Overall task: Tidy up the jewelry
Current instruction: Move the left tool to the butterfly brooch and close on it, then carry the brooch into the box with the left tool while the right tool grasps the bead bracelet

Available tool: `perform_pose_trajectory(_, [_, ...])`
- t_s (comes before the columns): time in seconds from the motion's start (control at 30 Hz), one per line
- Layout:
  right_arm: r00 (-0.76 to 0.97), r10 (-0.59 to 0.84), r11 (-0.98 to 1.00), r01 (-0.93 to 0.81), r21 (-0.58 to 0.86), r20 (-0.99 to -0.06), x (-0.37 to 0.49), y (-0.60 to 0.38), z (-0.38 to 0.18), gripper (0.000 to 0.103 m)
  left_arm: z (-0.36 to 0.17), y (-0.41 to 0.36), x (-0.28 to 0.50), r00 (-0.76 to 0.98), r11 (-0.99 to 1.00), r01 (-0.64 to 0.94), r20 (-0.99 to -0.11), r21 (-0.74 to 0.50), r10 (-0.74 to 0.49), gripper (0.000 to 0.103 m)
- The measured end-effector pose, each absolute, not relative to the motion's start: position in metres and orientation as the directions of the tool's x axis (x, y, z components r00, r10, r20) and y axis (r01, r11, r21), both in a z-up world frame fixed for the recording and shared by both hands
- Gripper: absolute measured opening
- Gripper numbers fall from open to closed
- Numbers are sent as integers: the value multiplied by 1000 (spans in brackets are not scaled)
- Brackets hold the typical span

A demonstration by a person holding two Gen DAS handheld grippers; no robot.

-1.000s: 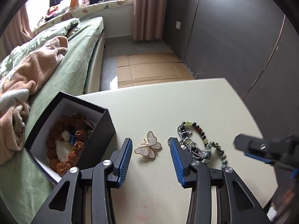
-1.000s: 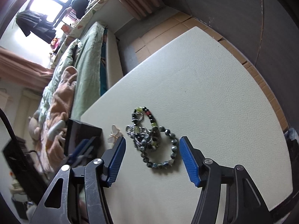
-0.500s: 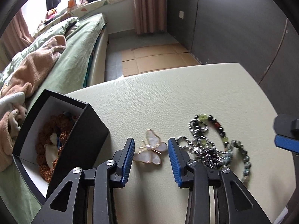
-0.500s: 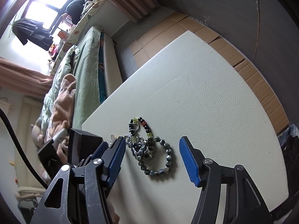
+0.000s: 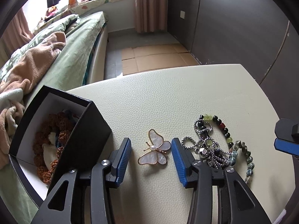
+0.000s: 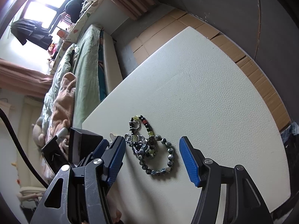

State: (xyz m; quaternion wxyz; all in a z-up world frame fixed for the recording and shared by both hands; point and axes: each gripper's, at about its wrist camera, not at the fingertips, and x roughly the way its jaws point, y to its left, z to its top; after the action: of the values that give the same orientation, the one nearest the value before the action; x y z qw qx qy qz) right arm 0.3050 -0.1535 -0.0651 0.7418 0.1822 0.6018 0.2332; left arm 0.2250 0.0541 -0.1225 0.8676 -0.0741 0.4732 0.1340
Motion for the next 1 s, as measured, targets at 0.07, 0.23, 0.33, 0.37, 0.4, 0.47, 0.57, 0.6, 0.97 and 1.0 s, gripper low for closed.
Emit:
perform_pose_trajectory(0.07, [167,563,827,-130,548,-810,304,-152,-66,61,-121,56,223,513,950,-312,-844,-10,159,28])
perform_pose_trajectory(0.23, [161,556,831,-147,537,-816,300,-147,-66,61,-118,63,216,519,940,-334,-847,-77,115,19])
perform_pose_trajectory(0.33, [160,547,836,-158,525,-822,297,-146,-67,61,-112,63,211,530,940,-330,-841,-89,107,12])
perform_pose_trajectory(0.37, [159,542,839,-162,520,-825,297,-146,-67,61,-111,63,210,534,939,-328,-840,-98,99,12])
perform_pose_trajectory(0.4, [160,539,841,-163,516,-827,296,-146,-68,61,-110,63,208,536,939,-327,-839,-103,94,12])
perform_pose_trajectory(0.47, [167,525,849,-172,500,-834,295,-146,-68,61,-109,63,205,537,938,-326,-840,-116,82,12])
perform_pose_trajectory(0.57, [181,494,866,-193,462,-850,293,-145,-69,61,-104,66,199,546,934,-328,-835,-142,65,12])
perform_pose_trajectory(0.6, [182,487,869,-198,454,-854,292,-145,-69,61,-102,67,197,551,934,-328,-832,-145,64,12])
perform_pose_trajectory(0.97, [176,415,897,-244,369,-893,291,-140,-81,49,-72,81,173,613,914,-348,-788,-209,53,12])
perform_pose_trajectory(1.0, [178,402,902,-248,354,-898,290,-139,-82,48,-70,83,172,616,912,-350,-786,-214,52,12])
